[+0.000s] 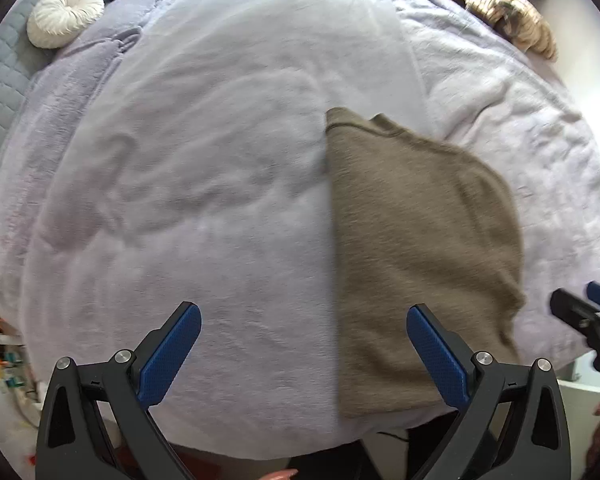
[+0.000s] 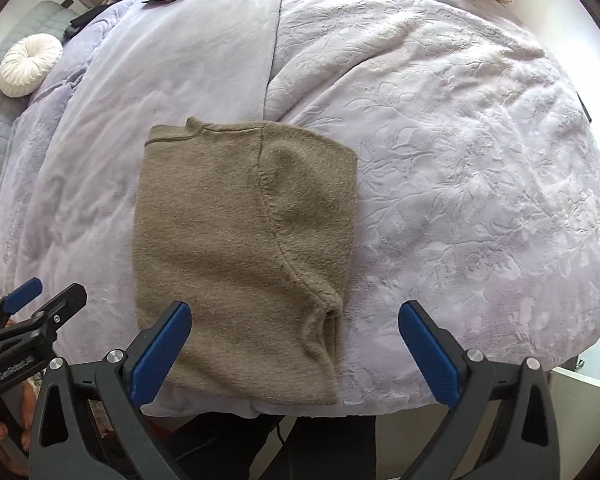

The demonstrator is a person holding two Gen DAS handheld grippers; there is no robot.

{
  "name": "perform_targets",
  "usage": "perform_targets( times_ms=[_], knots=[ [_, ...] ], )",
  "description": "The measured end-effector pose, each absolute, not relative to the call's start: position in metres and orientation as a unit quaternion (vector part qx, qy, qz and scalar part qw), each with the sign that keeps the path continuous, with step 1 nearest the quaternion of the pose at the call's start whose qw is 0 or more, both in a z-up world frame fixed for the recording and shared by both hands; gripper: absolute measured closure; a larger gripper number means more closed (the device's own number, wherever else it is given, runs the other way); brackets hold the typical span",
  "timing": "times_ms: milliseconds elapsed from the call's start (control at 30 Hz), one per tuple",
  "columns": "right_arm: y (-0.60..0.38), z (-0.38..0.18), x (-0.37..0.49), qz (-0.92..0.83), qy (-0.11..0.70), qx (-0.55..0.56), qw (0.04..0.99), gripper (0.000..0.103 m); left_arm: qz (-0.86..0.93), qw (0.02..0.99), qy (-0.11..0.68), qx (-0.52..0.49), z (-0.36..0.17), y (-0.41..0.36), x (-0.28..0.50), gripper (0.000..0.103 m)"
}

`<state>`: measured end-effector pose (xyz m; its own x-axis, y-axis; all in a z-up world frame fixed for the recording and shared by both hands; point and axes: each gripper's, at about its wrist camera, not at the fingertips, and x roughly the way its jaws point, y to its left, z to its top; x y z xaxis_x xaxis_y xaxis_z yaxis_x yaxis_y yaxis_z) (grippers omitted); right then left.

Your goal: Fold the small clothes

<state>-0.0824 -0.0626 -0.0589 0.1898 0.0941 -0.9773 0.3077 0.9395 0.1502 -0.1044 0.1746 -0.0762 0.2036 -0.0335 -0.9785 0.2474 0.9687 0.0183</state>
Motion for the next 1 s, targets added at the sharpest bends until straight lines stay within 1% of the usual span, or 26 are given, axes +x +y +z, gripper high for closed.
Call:
perform_targets(
  times_ms=[1000],
  knots=[
    [-0.052, -0.047, -0.083, -0.096, 0.629, 0.142, 0.758, 0.0, -0.099, 0.769, 0.626, 0.086, -0.075, 0.182, -0.108, 0.0]
  ],
)
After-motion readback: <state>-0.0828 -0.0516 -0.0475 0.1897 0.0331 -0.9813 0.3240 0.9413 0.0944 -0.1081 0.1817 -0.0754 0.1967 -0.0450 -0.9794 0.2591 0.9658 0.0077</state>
